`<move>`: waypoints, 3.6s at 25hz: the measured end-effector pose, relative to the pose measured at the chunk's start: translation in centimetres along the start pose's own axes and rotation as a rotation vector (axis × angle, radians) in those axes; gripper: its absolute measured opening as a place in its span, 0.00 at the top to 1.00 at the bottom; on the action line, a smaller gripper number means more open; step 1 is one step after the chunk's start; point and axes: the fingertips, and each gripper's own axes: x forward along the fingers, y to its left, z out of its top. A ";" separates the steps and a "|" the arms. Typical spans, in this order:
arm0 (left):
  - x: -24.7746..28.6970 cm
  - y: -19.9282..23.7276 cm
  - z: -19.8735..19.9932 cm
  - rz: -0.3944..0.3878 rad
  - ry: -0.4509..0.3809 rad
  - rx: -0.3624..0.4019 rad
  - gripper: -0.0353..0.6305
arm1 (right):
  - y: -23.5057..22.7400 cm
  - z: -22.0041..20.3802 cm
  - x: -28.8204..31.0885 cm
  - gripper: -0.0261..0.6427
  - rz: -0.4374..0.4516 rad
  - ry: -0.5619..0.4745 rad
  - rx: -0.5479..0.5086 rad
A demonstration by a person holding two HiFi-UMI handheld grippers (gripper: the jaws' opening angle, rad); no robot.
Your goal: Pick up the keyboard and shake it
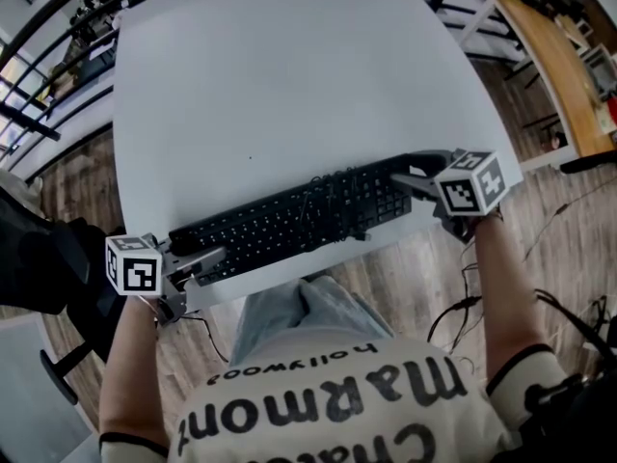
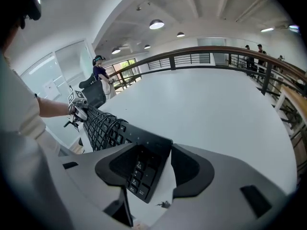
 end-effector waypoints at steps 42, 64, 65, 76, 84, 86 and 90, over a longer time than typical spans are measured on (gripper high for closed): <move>-13.3 -22.6 18.1 0.460 -0.363 1.075 0.72 | 5.2 18.5 -23.1 0.65 -0.317 -0.700 -0.187; -21.8 -40.7 21.0 0.742 -0.518 1.841 0.74 | 12.4 26.3 -38.4 0.65 -0.408 -1.129 -0.320; -22.0 -40.7 20.8 0.757 -0.516 1.842 0.74 | 12.7 26.2 -38.6 0.65 -0.406 -1.136 -0.320; -24.1 -42.1 20.1 0.785 -0.549 1.916 0.74 | 15.2 25.9 -40.2 0.65 -0.414 -1.206 -0.314; -27.2 -43.3 20.4 0.705 -0.525 2.075 0.74 | 18.4 25.8 -41.1 0.65 -0.455 -1.249 -0.276; -27.6 -43.1 21.2 0.677 -0.496 2.039 0.74 | 18.5 26.3 -41.3 0.65 -0.464 -1.257 -0.270; -27.1 -41.7 21.4 0.625 -0.470 1.927 0.74 | 18.3 25.6 -40.8 0.65 -0.460 -1.268 -0.274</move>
